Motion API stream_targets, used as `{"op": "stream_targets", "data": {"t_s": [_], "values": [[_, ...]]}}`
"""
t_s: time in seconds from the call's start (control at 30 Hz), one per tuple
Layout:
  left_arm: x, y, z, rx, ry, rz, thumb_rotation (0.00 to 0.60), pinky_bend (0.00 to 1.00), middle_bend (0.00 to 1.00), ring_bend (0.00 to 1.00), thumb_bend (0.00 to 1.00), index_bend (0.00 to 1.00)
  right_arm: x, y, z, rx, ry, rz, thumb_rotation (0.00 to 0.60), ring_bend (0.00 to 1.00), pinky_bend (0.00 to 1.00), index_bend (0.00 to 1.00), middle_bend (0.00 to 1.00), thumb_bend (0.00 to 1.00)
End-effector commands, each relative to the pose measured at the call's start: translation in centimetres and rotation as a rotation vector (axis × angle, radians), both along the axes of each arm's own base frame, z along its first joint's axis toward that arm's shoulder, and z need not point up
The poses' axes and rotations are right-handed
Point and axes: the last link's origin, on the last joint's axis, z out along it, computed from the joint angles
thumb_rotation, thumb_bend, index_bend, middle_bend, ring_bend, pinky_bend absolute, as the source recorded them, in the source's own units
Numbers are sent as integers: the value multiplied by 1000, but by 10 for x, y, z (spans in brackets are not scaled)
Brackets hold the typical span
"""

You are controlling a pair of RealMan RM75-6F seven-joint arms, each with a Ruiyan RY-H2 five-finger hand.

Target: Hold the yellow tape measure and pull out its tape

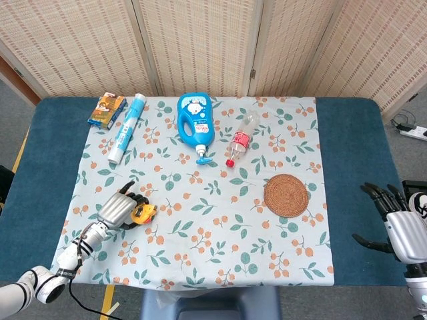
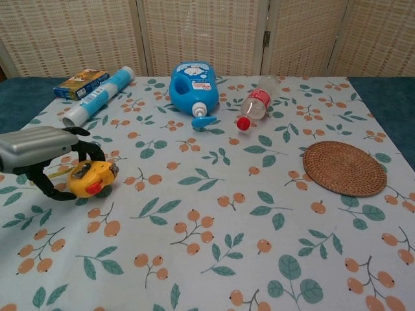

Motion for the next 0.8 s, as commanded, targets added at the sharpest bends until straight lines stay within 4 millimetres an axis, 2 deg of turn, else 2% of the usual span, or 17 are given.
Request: {"op": "stream_targets", "data": {"t_s": [0.03, 0.17, 0.3, 0.43, 0.6, 0.8], "values": [[15, 0, 9, 41, -96, 21, 600, 70, 509, 400, 327, 536, 12, -8, -6, 50, 0, 37, 600, 144, 11, 160, 142, 153], [41, -5, 15, 53, -189, 21, 600, 70, 512, 402, 329, 537, 35, -23, -18, 119, -21, 98, 600, 139, 11, 235, 144, 154], [70, -11, 16, 54, -241, -6, 600, 70, 514, 404, 332, 537, 64, -43, -30, 160, -50, 168, 600, 71, 11, 323, 128, 154], [102, -19, 12, 47, -273, -46, 600, 70, 516, 404, 333, 537, 97, -63, -47, 242, -95, 217, 600, 56, 11, 341, 113, 154], [134, -26, 1, 68, -270, -124, 600, 70, 519, 405, 334, 542, 129, -81, -66, 362, -155, 220, 600, 59, 11, 353, 95, 154], [161, -30, -10, 58, -288, -154, 600, 70, 519, 405, 336, 543, 149, -97, -80, 391, -153, 230, 600, 58, 11, 392, 95, 153]]}}
